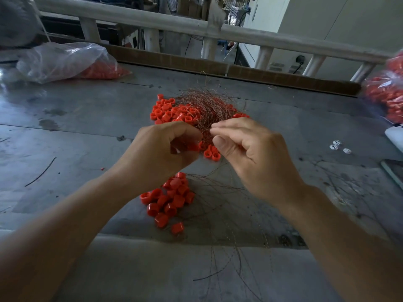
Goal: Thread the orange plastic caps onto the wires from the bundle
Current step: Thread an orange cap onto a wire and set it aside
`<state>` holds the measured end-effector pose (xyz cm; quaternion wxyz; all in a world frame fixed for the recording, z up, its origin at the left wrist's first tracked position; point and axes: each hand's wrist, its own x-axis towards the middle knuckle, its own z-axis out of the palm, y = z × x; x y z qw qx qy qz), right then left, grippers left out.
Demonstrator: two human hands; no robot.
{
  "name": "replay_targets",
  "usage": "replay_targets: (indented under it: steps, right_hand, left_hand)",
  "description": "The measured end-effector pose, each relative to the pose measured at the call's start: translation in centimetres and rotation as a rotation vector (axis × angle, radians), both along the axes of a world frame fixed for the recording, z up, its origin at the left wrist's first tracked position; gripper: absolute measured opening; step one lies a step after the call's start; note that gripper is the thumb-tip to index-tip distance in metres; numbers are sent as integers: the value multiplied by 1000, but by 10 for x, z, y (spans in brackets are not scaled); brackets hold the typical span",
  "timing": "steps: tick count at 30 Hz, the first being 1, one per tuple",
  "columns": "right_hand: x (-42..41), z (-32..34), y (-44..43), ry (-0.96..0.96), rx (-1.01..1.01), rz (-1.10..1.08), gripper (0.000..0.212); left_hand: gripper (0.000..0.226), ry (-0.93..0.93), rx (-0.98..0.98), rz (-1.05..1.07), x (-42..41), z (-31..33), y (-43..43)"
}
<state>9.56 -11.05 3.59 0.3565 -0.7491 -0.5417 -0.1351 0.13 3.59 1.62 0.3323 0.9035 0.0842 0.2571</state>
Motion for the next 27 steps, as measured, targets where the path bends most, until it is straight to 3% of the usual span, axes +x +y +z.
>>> replay_targets:
  steps: [7, 15, 20, 23, 27]
  right_hand:
    - [-10, -5, 1, -83, -9, 121, 30]
    - [-9, -5, 1, -129, 86, 202, 30]
    - [-3, -5, -3, 82, 70, 205, 38]
    - [-1, -5, -3, 161, 42, 198, 34]
    - [2, -5, -3, 71, 109, 180, 15]
  left_hand:
    - [35, -69, -524, -303, -7, 9, -5]
    - [27, 13, -631, -372, -6, 9, -1]
    - [20, 9, -738, -509, -10, 13, 0]
    - [28, -23, -802, -549, -12, 15, 0]
    - [24, -30, -780, -501, -12, 16, 0]
